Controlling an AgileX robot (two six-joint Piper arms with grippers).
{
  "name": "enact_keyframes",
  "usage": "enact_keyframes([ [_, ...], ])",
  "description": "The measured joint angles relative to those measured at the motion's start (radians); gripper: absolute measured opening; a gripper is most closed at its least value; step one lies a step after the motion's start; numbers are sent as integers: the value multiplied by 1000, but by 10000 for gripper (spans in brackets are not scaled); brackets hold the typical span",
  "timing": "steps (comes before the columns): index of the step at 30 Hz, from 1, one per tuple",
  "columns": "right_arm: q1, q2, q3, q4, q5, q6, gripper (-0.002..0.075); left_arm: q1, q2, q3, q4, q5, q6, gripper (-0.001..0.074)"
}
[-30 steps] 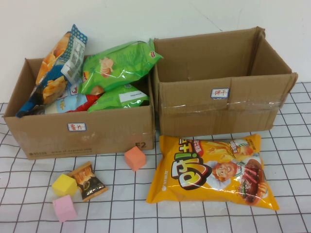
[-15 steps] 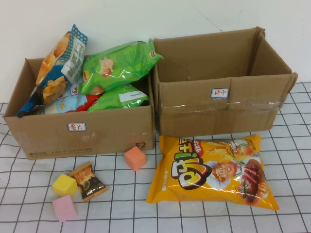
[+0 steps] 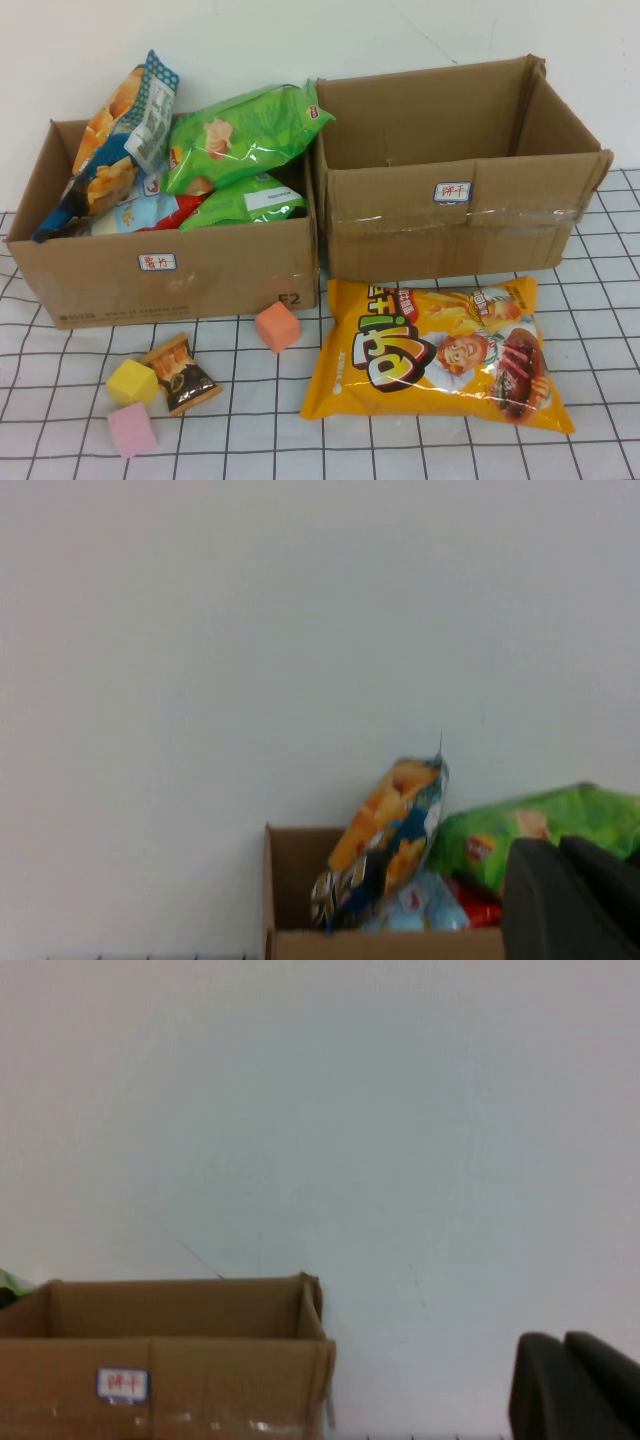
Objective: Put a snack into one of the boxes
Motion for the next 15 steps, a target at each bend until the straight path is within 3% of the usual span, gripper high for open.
enact_keyframes([
  [5, 0, 71, -185, -3, 352, 0, 0, 0, 78, -190, 10, 368, -5, -1],
  [9, 0, 238, -273, 82, 541, -36, 0, 0, 184, -237, 10, 519, -8, -1],
  [15, 0, 536, -326, 485, 625, -419, 0, 0, 280, -227, 15, 567, -11, -1],
])
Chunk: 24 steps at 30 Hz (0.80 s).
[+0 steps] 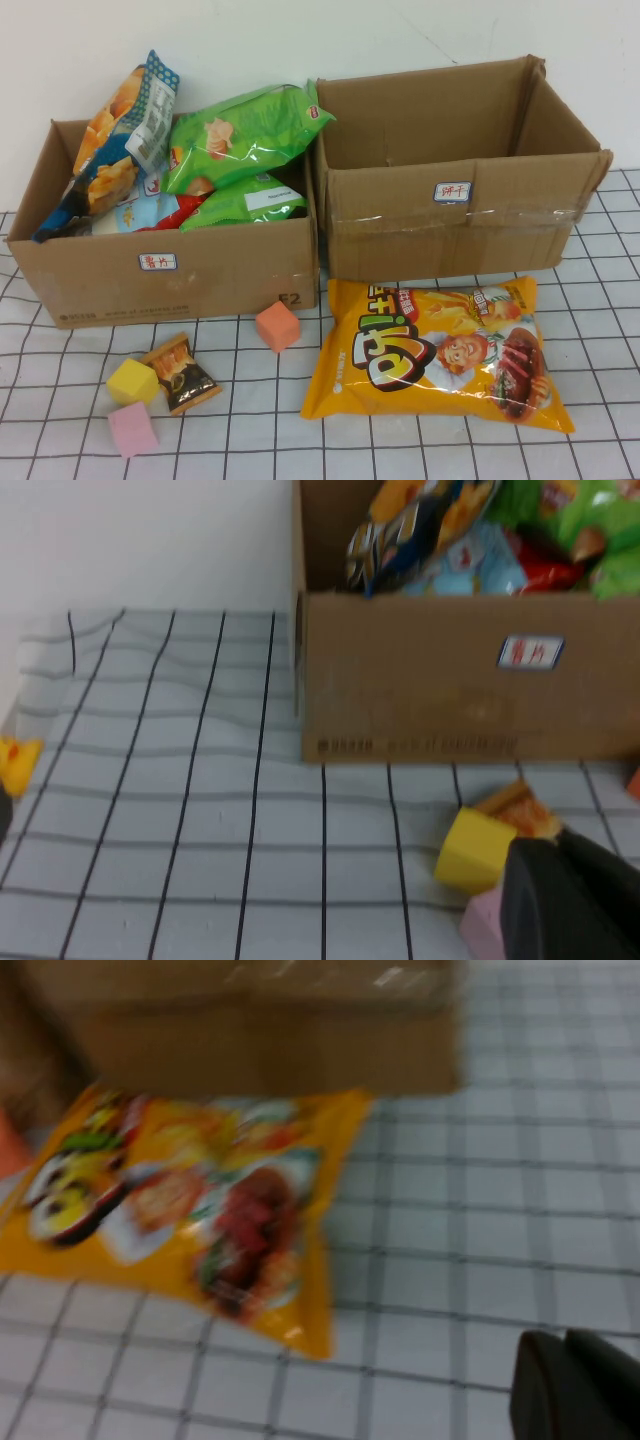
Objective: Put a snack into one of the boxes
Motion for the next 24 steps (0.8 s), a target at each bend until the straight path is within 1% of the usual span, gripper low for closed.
enact_keyframes([
  [4, 0, 219, -7, 334, -45, -295, 3, 0, 23, 27, 2, -6, 0, -1],
  [7, 0, 389, -24, 580, -109, -546, 53, 0, 26, 37, 4, -19, 0, -1],
  [8, 0, 516, -54, 734, -111, -707, 143, 0, 26, 42, 5, -24, 13, -1],
  [9, 0, 564, -69, 791, -101, -760, 194, 0, 26, 42, 5, -27, 15, -1],
  [11, 0, 690, -108, 917, -67, -866, 346, 0, 26, 42, 6, -29, 18, -1],
  [13, 0, 781, -144, 1007, -38, -944, 493, 0, 26, 42, 6, -29, 22, -1],
  [14, 0, 827, -163, 1038, -26, -982, 548, 0, 26, 42, 6, -29, 22, -1],
  [15, 0, 861, -182, 1058, -21, -1010, 581, 0, 26, 42, 6, -29, 22, -1],
  [16, 0, 902, -199, 1078, -12, -1026, 608, 0, 26, 42, 6, -29, 22, -1],
  [18, 0, 969, -228, 1100, 8, -1043, 631, 0, 26, 42, 6, -29, 22, -1],
  [24, 15, 1154, -299, 1168, 96, -1077, 650, 0, 26, 42, 9, -31, 22, -1],
])
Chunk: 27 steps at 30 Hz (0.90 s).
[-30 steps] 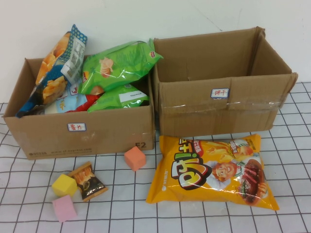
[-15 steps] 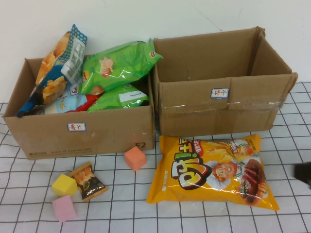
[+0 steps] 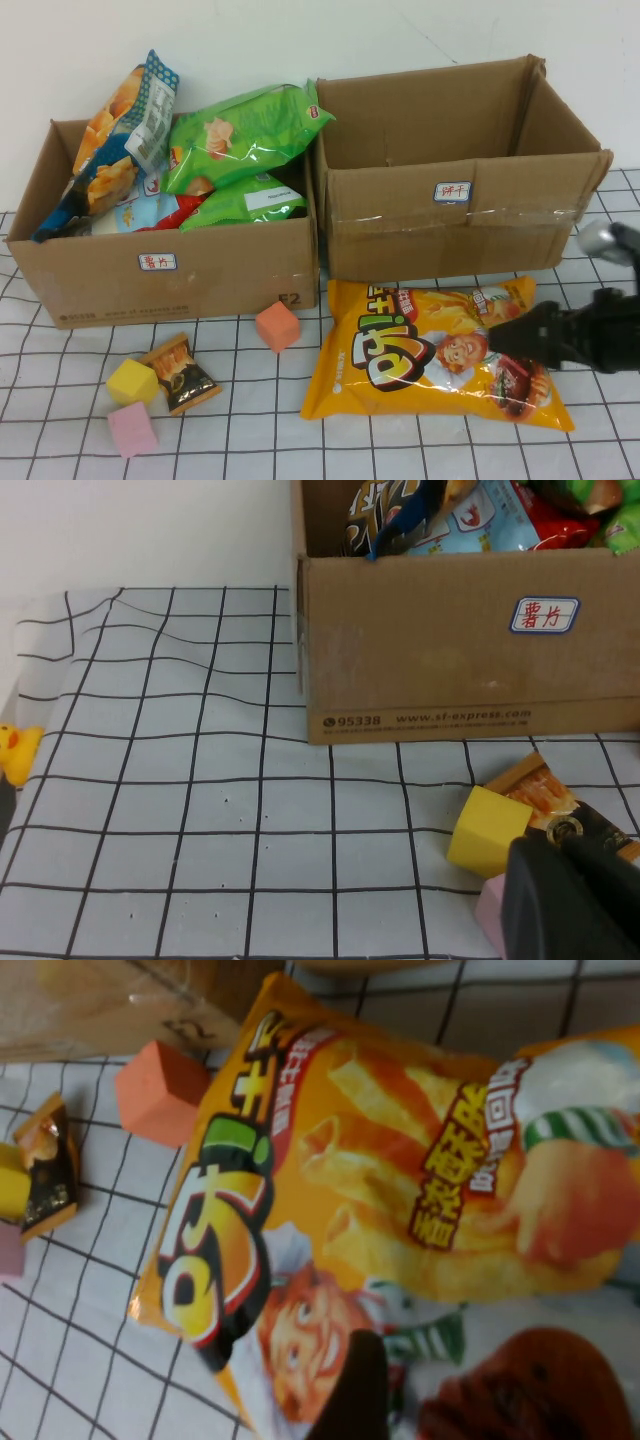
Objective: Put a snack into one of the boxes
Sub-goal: Pick up the potato chip
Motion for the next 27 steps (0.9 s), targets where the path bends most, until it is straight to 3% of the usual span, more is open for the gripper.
enact_keyframes([
  [4, 22, 86, -34, 52, 16, -20, 645, 0, 0, 6, 5, -7, 1, -1],
  [7, 24, 133, -52, 69, 25, -27, 587, 0, 0, 9, 5, -7, 4, -1],
  [10, 24, 156, -59, 84, 31, -38, 458, 0, 0, 9, 5, -7, 5, -1],
  [14, 24, 163, -65, 105, 62, -41, 202, 0, 0, 9, 6, -7, 1, -1],
  [15, 24, 163, -65, 113, 82, -41, 179, 0, 0, 9, 6, -7, 1, -1],
  [27, 33, 92, -65, 133, 362, -41, 178, 0, 0, 9, 6, -7, 1, -1],
])
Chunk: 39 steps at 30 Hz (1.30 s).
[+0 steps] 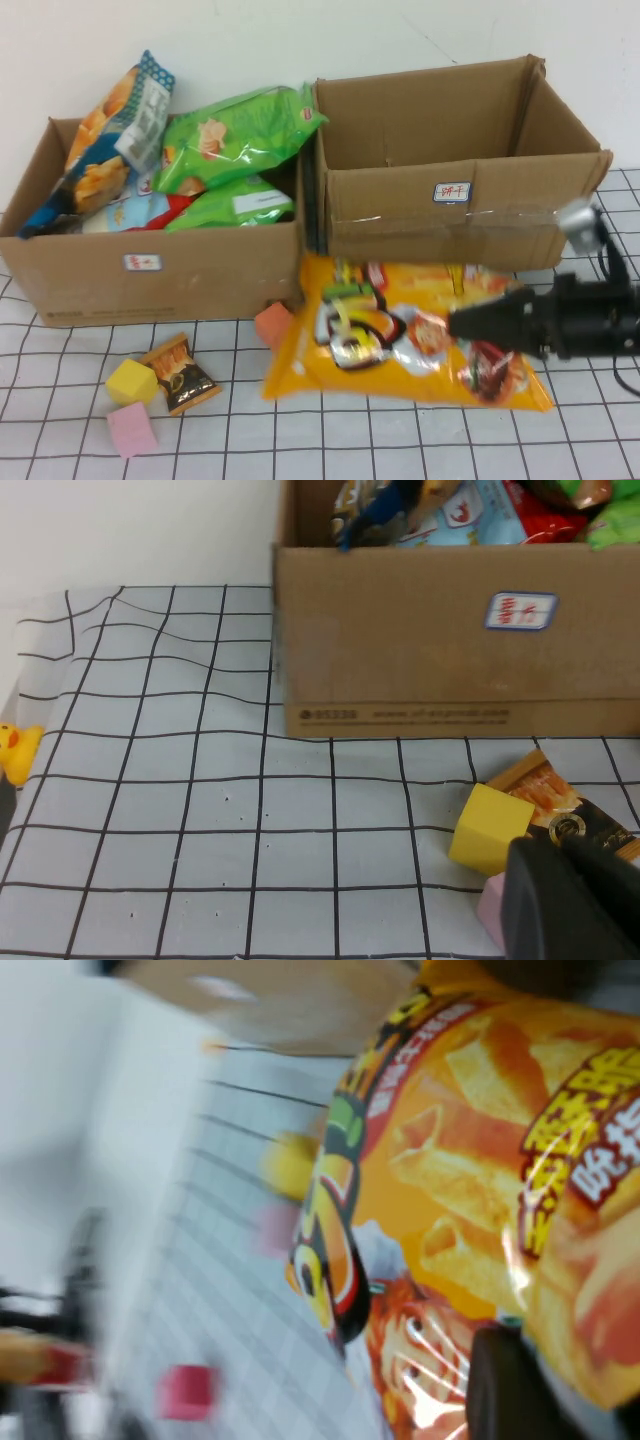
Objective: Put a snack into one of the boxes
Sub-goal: Pick up the potato chip, then place the potato chip in the potato chip box
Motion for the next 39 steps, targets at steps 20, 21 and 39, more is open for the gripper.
enact_keyframes([
  [20, 286, 8, -757, 72, -230, -8, 136, 0, 0, 0, -8, -1, -4, -1],
  [21, 294, 35, -802, 72, -241, -8, 136, 0, 0, 0, -8, -1, -4, -1],
  [39, 379, 519, -1148, 53, -274, 184, 582, 0, 0, 0, -12, -1, -4, -1],
])
